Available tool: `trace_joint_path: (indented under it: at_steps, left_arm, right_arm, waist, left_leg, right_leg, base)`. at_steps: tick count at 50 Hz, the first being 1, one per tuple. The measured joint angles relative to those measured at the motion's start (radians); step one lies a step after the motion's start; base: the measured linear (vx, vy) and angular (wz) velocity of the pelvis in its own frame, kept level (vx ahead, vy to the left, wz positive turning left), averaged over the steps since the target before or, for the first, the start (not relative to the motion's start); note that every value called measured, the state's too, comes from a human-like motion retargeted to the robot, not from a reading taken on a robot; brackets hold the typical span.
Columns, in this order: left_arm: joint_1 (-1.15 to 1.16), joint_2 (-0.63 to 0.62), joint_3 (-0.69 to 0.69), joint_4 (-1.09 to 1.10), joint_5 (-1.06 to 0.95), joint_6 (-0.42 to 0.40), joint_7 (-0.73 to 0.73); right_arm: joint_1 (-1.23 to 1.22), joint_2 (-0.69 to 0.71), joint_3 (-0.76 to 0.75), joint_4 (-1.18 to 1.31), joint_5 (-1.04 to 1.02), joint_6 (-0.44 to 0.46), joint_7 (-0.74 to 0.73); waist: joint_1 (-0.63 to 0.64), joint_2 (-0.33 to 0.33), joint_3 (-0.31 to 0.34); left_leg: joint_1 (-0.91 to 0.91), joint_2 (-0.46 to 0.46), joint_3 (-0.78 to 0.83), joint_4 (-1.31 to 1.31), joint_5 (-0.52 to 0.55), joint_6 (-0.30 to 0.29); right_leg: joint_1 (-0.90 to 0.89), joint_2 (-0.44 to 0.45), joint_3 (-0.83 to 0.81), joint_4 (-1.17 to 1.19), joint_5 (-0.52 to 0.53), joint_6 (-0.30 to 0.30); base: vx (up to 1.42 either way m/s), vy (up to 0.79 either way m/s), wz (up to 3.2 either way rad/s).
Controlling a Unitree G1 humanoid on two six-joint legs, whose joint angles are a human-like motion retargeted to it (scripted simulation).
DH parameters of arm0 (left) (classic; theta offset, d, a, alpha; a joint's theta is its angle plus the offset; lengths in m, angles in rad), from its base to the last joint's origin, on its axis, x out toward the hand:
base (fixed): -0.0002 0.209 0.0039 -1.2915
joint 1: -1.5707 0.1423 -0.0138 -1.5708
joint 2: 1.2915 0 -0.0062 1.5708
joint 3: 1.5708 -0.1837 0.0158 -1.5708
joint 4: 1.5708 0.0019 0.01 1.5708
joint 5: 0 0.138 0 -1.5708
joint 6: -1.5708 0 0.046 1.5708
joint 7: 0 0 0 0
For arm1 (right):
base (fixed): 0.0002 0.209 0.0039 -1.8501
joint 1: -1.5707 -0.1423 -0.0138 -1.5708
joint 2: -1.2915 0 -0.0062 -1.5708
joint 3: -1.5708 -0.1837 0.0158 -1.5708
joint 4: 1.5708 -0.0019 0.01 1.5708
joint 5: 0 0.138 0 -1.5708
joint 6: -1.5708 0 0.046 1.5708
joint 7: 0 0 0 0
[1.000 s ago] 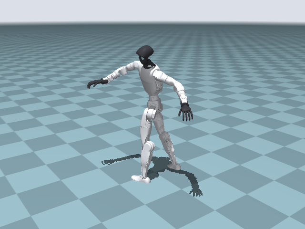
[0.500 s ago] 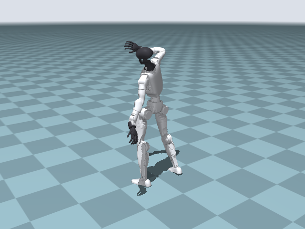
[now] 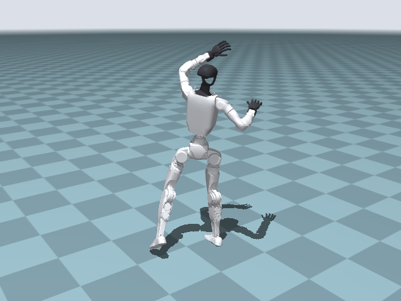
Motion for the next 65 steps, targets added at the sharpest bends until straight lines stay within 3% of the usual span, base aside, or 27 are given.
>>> trace_joint_path:
  at_steps: [10, 13, 15, 17, 24, 32, 40, 44, 50, 55, 65]
  left_arm:
    - [-0.108, 0.015, -0.116, -0.219, 0.081, -0.06, 0.005]
    - [-0.12, 0.008, -0.13, -0.261, 0.091, -0.064, 0.006]
    - [-0.078, -0.012, -0.102, -0.312, -0.092, -0.094, -0.041]
    - [-0.119, 0.006, -0.129, -0.308, 0.056, -0.075, -0.004]
    - [-0.061, -0.006, -0.118, -0.348, -0.013, -0.068, -0.041]
    - [0.15, 0.024, 0.009, -0.463, -0.109, -0.105, -0.138]
    - [0.475, 0.058, 0.219, -0.62, -0.198, -0.108, -0.216]
    - [0.657, 0.078, 0.329, -0.67, -0.211, -0.098, -0.24]
    - [1.052, 0.099, 0.54, -0.679, -0.187, -0.115, -0.162]
    - [1.456, 0.095, 0.764, -0.624, -0.137, -0.133, -0.081]
    - [2.206, -0.042, 1.223, -0.328, -0.107, -0.128, 0.072]
  right_arm:
    - [0.027, 0.066, -0.029, 0.042, 0.066, -0.014, -0.033]
    - [0.035, 0.088, -0.032, 0.062, 0.1, -0.012, -0.038]
    - [0.016, 0.106, -0.02, 0.085, 0.125, 0.008, -0.035]
    - [0.025, 0.102, -0.022, 0.099, 0.157, -0.007, -0.052]
    - [-0.059, 0.189, 0.046, 0.201, 0.339, 0.016, -0.11]
    - [-0.282, 0.39, 0.203, 0.514, 0.603, -0.006, -0.205]
    - [-0.405, 0.637, 0.274, 1.01, 1.256, -0.075, -0.192]
    - [-0.432, 0.699, 0.274, 1.114, 1.38, -0.082, -0.185]
    - [-0.507, 0.733, 0.312, 1.018, 1.186, -0.083, -0.261]
    - [-0.641, 0.666, 0.349, 0.894, 0.863, -0.065, -0.404]
    - [-0.965, 0.386, 0.46, 0.992, 0.163, 0.211, -0.726]
  waist:
    - [-0.103, 0.096, 0.057]
    - [-0.1, 0.097, 0.071]
    - [-0.085, 0.093, 0.082]
    - [-0.073, 0.095, 0.082]
    - [-0.012, 0.065, 0.107]
    - [0.056, 0.004, 0.134]
    - [0.177, -0.061, 0.171]
    - [0.293, -0.091, 0.201]
    - [0.526, -0.155, 0.243]
    - [0.753, -0.21, 0.275]
    - [1.084, -0.299, 0.324]
  left_leg:
    - [-0.031, -0.016, -0.019, -0.044, 0.062, -0.034]
    - [-0.042, -0.026, -0.033, -0.054, 0.066, -0.034]
    - [-0.051, -0.031, -0.043, -0.055, 0.065, -0.034]
    - [-0.061, -0.036, -0.057, -0.059, 0.06, -0.034]
    - [-0.087, -0.032, -0.079, -0.056, -0.002, -0.034]
    - [-0.127, -0.036, -0.074, -0.097, -0.137, -0.027]
    - [-0.176, -0.064, -0.059, -0.223, -0.264, -0.022]
    - [-0.222, -0.104, -0.147, -0.278, -0.295, -0.013]
    - [-0.264, -0.184, -0.328, -0.374, -0.275, 0.002]
    - [-0.266, -0.226, -0.418, -0.455, -0.249, 0.013]
    - [-0.314, -0.271, -0.566, -0.468, -0.232, 0.044]
  right_leg:
    - [-0.045, 0.0, 0.027, -0.03, 0.021, 0.0]
    - [-0.049, -0.011, 0.01, -0.028, 0.018, 0.0]
    - [-0.056, -0.016, 0.002, -0.022, 0.016, 0.0]
    - [-0.057, -0.022, -0.016, -0.019, 0.013, 0.0]
    - [-0.053, -0.04, -0.089, -0.021, 0.006, 0.0]
    - [-0.073, -0.085, -0.241, 0.015, -0.021, 0.0]
    - [-0.088, -0.156, -0.51, 0.105, -0.086, -0.031]
    - [-0.075, -0.202, -0.66, 0.14, -0.108, -0.041]
    - [-0.025, -0.267, -0.85, 0.142, -0.108, -0.04]
    - [0.006, -0.3, -0.949, 0.14, -0.1, -0.049]
    - [0.01, -0.326, -1.01, 0.2, -0.026, -0.074]
  base:
    - [0.0, -0.01, -0.14]
    - [-0.01, 0.01, 0.34]
    - [-0.02, 0.01, 0.32]
    - [-0.01, 0.01, 0.46]
    - [-0.05, 0.03, 0.57]
    - [-0.1, 0.11, 1.09]
    - [-0.1, 0.17, 1.87]
    - [-0.05, 0.21, 2.05]
    - [0.02, 0.19, 1.68]
    - [0.1, 0.16, 1.08]
    - [0.14, 0.12, 0.8]
